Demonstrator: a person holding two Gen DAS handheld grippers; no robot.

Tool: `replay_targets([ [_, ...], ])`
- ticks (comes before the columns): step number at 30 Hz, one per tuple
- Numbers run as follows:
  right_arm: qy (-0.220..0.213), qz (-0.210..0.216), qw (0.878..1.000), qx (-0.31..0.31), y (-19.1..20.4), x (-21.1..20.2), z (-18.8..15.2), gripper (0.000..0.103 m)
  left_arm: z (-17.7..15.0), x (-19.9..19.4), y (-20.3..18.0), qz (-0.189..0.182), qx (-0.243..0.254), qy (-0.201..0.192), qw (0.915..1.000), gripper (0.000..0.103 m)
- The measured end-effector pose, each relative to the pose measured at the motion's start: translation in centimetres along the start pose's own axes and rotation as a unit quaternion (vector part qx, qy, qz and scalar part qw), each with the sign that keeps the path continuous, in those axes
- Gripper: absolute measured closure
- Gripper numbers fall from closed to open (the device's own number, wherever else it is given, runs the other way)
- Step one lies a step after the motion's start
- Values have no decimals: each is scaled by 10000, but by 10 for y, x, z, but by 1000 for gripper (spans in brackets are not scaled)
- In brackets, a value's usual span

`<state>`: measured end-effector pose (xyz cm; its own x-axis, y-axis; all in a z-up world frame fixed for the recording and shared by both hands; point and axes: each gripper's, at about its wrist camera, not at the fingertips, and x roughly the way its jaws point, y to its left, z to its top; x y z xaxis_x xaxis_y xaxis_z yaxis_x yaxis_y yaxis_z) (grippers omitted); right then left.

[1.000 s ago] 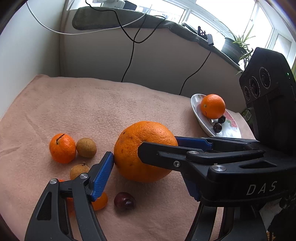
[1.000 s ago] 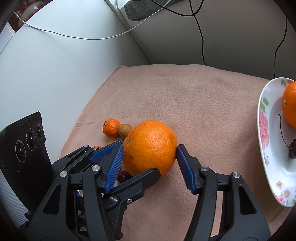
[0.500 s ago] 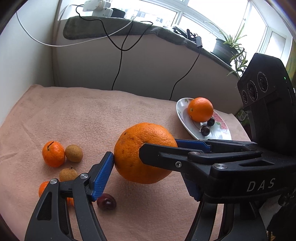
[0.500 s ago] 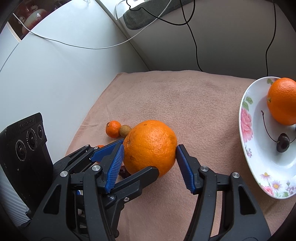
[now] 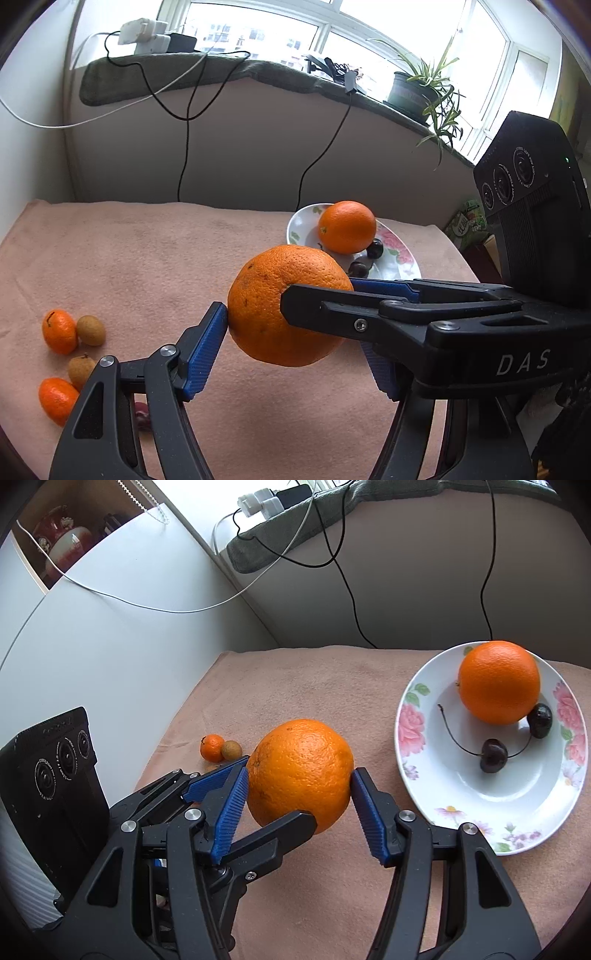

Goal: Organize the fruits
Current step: 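Lift the large orange with the right tool and carry it over the plate, then lower the large orange onto the plate and open the right tool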

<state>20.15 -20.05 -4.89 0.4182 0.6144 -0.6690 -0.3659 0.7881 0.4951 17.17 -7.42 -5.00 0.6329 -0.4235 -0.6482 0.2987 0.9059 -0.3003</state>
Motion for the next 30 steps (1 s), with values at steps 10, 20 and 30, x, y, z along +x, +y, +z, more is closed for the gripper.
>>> replay_targets([
  [10, -200, -258, 9992, 210, -42, -37, -4, 44, 8, 23, -41, -301, 184, 62, 9994, 33],
  [20, -320, -563, 9969, 448, -88, -67, -5, 44, 15, 54, -80, -607, 305, 222, 9974, 33],
  [30, -329, -714, 9954, 555, -111, -70, -2, 44, 19, 73, -90, -715, 313, 363, 9963, 33],
])
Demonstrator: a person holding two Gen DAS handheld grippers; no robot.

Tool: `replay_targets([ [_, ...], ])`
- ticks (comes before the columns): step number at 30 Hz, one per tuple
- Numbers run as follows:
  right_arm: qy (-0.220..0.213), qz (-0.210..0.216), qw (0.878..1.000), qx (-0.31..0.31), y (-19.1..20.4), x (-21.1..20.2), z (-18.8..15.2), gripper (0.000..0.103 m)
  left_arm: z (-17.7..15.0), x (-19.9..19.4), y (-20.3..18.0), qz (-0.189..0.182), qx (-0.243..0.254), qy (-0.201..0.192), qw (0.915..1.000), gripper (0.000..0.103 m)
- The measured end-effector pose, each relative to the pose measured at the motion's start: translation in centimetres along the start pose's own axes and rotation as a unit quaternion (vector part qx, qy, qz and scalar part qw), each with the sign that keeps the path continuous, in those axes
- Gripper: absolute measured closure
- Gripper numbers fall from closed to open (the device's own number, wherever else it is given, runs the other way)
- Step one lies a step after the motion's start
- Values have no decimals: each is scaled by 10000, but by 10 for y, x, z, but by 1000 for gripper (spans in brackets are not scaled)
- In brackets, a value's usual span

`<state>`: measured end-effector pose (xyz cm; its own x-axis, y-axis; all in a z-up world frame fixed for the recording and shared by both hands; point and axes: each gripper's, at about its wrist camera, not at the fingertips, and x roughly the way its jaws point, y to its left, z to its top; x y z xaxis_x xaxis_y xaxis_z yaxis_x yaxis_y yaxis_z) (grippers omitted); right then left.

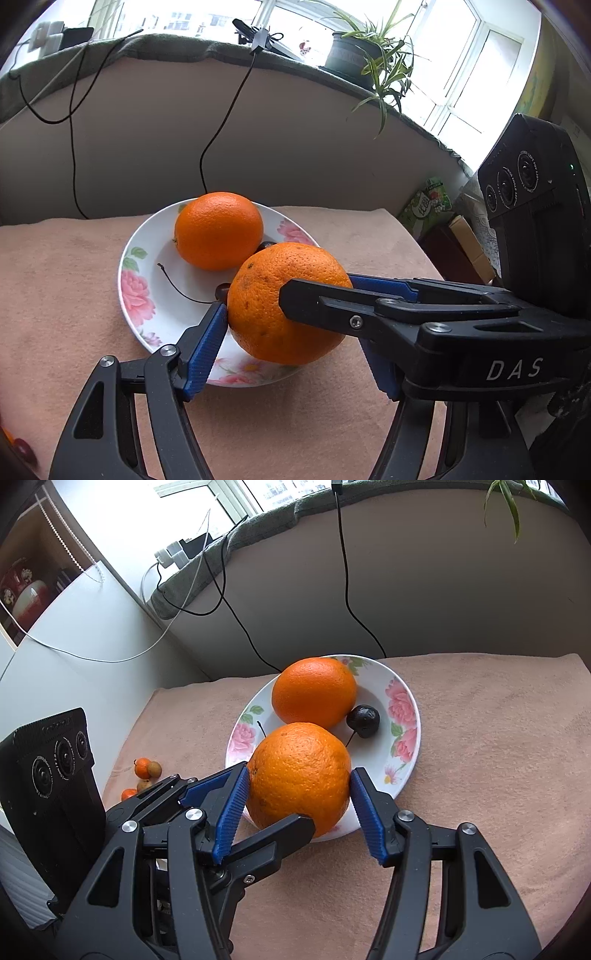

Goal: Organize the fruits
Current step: 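Lower the large orange onto the plate and open the right tool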

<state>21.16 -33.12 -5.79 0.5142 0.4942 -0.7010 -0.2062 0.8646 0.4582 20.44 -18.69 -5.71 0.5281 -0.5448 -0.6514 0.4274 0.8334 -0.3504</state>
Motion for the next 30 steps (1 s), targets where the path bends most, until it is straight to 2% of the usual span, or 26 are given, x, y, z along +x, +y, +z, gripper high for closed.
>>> replay_targets([
  [12, 48, -72, 9999, 112, -13, 4, 5, 44, 3, 11, -1, -44, -2, 94, 9999, 33],
  [14, -6, -16, 9999, 106, -12, 2, 6, 44, 5, 9, -3, -42, 57, 26, 10000, 33],
  [20, -195, -224, 9995, -43, -4, -8, 11, 44, 11, 2, -11, -15, 200, -32, 9998, 33],
  [25, -332, -351, 9988, 68, -8, -17, 11, 44, 9, -2, -8, 18, 179, -16, 9998, 33],
  [27, -380, -376, 9985, 140, -11, -19, 11, 41, 7, -5, -7, 37, 187, -21, 9998, 33],
  [29, -449, -406, 9980, 175, -13, -23, 10, 31, 6, -8, -6, 64, 185, -39, 9998, 33],
  [30, -480, -423, 9978, 187, -13, -24, 10, 31, 5, -9, -5, 74, 189, -39, 9998, 33],
])
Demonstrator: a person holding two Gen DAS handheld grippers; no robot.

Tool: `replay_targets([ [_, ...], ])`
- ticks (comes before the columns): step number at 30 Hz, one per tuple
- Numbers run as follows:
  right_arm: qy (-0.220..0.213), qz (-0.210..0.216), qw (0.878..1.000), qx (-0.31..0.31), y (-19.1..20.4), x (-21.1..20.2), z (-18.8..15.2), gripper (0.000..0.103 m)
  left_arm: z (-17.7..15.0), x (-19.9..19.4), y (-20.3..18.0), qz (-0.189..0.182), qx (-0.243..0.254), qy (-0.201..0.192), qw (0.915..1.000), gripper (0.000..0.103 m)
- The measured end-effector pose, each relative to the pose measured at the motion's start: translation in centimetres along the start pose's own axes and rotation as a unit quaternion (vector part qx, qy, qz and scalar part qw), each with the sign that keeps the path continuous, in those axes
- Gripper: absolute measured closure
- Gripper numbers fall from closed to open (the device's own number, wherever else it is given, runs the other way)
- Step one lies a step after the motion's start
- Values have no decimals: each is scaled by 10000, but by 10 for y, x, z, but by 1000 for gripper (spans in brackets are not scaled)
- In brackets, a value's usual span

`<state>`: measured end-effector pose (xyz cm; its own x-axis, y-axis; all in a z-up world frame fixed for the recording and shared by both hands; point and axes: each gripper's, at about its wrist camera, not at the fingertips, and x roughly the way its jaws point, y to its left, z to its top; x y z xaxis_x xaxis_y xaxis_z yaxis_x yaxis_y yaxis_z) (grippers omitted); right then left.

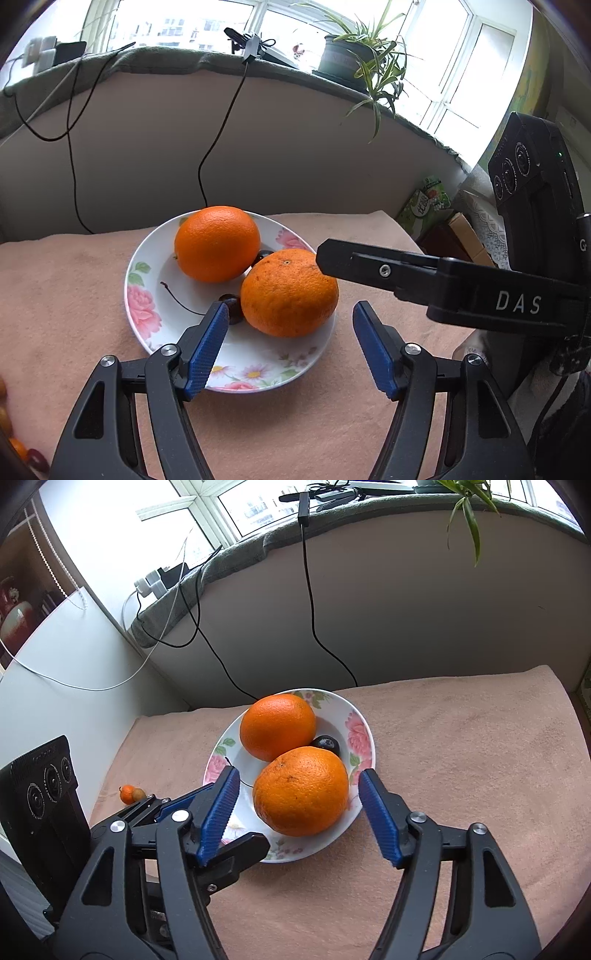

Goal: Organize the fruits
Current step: 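Lower the large orange onto the plate and open the right tool, then move both tools back from the plate toward the loose fruit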

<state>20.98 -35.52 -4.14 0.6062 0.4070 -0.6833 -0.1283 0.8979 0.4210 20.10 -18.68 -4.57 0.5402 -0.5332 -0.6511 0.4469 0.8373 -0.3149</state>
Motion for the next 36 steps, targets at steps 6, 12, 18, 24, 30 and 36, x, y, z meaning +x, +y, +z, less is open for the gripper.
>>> replay_targets([
  [6, -162, -78, 9998, -71, 8, -13, -3, 26, -8, -15, 4, 128, 63, -48, 9999, 33],
  [12, -312, -232, 9983, -438, 32, -25, -11, 17, -18, -37, 14, 358, 94, -133, 9992, 30],
  [18, -340, -284, 9950, -892, 62, -29, -23, 17, -35, -65, 30, 592, 72, -254, 9979, 29],
  [24, -380, -103, 9938, -1039, 83, -30, -37, 17, -53, -91, 45, 882, 101, -343, 9955, 29],
  [30, -568, 80, 9909, -1214, 104, -32, -50, 17, -75, -123, 67, 1129, 38, -486, 9924, 29],
  [36, -691, 177, 9836, -1659, 134, -29, -64, 17, -96, -154, 92, 1437, -175, -638, 9874, 29],
])
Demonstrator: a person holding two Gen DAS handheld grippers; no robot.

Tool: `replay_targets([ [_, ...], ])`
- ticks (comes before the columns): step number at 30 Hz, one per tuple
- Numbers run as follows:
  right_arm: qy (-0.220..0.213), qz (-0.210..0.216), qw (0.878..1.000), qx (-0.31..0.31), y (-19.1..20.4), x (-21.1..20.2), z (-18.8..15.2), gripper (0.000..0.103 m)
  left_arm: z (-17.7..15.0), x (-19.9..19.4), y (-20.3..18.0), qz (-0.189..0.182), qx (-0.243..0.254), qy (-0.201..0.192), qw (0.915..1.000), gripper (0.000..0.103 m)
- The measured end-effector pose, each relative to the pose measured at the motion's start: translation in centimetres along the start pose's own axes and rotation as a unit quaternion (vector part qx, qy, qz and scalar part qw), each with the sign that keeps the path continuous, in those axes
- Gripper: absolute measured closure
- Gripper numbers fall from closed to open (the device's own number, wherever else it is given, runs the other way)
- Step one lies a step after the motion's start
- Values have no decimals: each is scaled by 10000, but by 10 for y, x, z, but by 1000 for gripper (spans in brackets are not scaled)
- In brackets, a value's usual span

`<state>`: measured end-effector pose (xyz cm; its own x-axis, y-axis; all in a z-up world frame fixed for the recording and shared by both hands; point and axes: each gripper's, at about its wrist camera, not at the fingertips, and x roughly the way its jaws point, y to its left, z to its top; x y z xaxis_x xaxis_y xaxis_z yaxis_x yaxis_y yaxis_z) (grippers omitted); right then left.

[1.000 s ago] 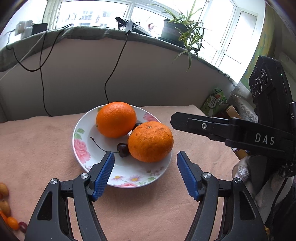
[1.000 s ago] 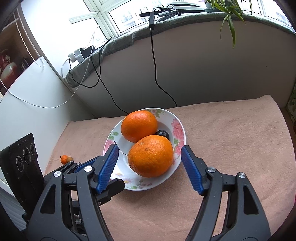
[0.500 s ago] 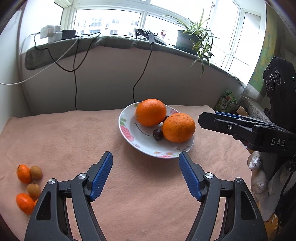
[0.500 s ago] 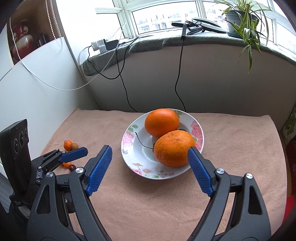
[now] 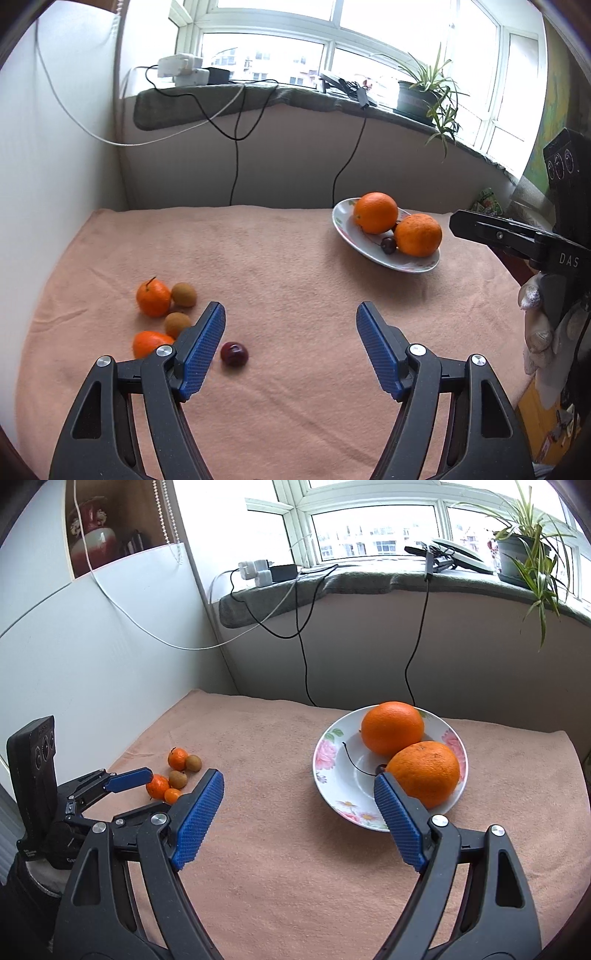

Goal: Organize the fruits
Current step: 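Move both tools back from the plate toward the loose fruit, then grasp the mandarin with the left tool while the right tool grasps the dark red cherry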

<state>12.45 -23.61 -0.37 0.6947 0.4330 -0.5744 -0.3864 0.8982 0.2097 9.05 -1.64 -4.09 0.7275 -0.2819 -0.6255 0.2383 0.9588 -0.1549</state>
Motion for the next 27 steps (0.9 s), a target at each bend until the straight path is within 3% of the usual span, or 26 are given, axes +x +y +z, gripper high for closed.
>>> replay_targets([
  [7, 253, 295, 9987, -330, 32, 19, -7, 17, -19, -16, 42, 325, -378, -34, 9987, 30],
  [15, 690, 759, 9935, -503, 64, 54, -12, 19, -34, -14, 83, 389, -858, 107, 9955, 36],
  [27, 1382, 1200, 9789, -906, 108, 112, -31, 46, -42, 2, 110, 250, -1115, 321, 9929, 45],
])
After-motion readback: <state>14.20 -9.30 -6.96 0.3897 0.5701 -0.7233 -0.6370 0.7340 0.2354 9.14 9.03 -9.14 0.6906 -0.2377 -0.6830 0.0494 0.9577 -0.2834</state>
